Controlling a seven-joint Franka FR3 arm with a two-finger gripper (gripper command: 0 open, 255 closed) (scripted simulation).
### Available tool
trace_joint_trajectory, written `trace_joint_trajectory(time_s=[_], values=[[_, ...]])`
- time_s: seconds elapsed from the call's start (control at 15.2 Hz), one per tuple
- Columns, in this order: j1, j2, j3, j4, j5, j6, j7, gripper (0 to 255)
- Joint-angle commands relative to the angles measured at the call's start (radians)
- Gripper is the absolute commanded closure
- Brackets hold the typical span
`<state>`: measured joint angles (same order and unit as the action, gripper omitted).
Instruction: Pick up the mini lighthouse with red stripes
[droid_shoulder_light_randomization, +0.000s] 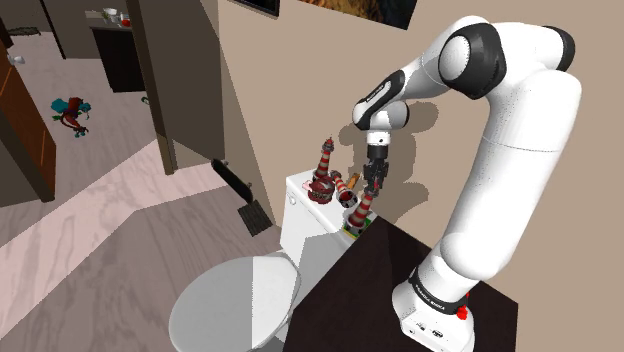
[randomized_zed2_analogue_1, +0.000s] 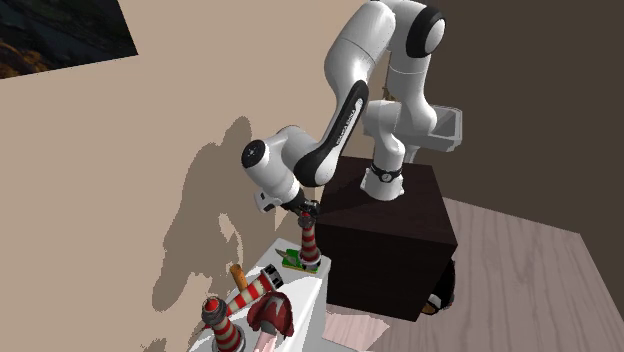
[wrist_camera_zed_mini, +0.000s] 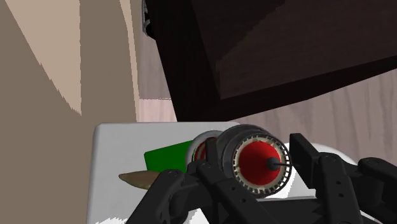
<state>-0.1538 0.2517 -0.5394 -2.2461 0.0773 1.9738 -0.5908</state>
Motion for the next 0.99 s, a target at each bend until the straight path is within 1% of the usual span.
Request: trace_joint_trajectory(time_s=[0.0,0.13,0.92], values=[[0.000,0.001,0.000,-0.001,0.000,0.000,0.000,255],[-0.001,0.002,0.000,-0.001,0.001,0.002,-0.001,255],[0.017,-0.128,-0.019,0.036,-0.067,-0.146,0.046,255]])
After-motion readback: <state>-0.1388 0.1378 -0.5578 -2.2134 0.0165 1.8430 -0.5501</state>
